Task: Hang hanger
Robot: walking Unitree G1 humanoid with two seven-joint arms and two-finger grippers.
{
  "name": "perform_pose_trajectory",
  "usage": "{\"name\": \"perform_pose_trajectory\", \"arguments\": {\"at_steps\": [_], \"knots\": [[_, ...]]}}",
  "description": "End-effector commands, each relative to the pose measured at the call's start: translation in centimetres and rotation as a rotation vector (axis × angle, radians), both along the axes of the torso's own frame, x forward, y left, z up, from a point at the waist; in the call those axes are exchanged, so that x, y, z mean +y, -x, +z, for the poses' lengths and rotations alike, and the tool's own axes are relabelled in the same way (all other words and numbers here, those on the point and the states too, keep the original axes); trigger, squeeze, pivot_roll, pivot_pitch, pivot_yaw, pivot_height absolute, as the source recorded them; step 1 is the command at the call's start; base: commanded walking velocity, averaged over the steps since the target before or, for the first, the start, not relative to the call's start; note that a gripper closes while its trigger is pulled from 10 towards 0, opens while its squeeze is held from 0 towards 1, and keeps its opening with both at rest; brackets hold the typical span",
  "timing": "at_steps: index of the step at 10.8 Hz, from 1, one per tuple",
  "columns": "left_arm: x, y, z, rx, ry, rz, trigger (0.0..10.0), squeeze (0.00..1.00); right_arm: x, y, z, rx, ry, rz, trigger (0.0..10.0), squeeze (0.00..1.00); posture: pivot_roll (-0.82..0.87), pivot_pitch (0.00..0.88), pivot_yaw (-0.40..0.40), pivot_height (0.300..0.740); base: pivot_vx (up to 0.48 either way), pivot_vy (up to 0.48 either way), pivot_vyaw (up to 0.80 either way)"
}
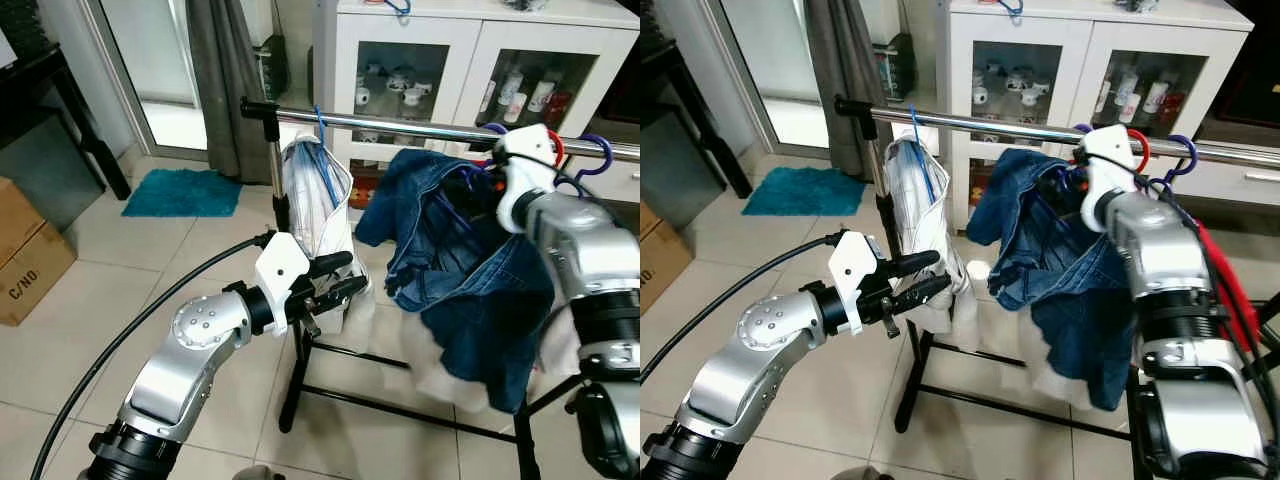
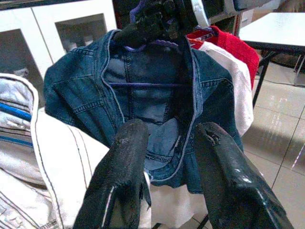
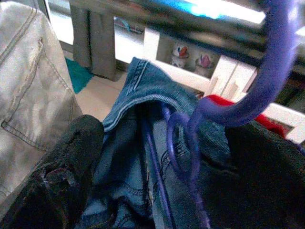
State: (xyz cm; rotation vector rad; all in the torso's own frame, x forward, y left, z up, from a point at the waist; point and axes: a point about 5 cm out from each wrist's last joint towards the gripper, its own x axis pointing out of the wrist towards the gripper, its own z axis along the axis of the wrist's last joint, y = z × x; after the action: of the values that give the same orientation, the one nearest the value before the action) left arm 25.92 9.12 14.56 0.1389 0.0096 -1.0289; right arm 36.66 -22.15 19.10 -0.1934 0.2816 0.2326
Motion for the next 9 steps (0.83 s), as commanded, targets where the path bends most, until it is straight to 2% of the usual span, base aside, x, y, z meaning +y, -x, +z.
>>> {"name": "perform_pose_trajectory", "arguments": {"at_steps": [1, 2, 3, 6, 9], "knots": [[0.0, 0.0, -0.1, -0.006, -0.01, 0.0, 10.0, 0.0, -0.3, 0.2, -0.3, 0.01, -0.021, 0.008, 9.5, 0.0, -0.07, 0.0, 0.044, 0.74, 0.0, 0.0, 0.0], [-0.1, 0.0, -0.1, -0.005, -0.01, -0.008, 10.0, 0.0, -0.1, 0.0, -0.6, 0.021, -0.027, 0.016, 4.5, 0.0, -0.08, 0.0, 0.051, 0.74, 0.0, 0.0, 0.0], [-0.2, -0.2, -0.1, -0.006, -0.011, -0.016, 10.0, 0.0, 0.1, -0.2, -1.0, 0.037, -0.031, 0.023, 0.0, 0.0, -0.08, 0.0, 0.056, 0.74, 0.0, 0.0, 0.0], [-0.3, -0.3, -0.1, -0.007, -0.014, -0.023, 10.0, 0.0, 0.3, -0.6, -1.3, 0.069, -0.034, 0.028, 0.0, 0.0, -0.08, 0.0, 0.058, 0.74, 0.0, 0.0, 0.0], [-0.3, -0.2, -0.2, -0.003, -0.016, -0.027, 10.0, 0.0, -0.3, -1.3, -1.3, 0.094, -0.011, 0.026, 0.0, 0.0, -0.08, 0.0, 0.055, 0.74, 0.0, 0.0, 0.0]]}}
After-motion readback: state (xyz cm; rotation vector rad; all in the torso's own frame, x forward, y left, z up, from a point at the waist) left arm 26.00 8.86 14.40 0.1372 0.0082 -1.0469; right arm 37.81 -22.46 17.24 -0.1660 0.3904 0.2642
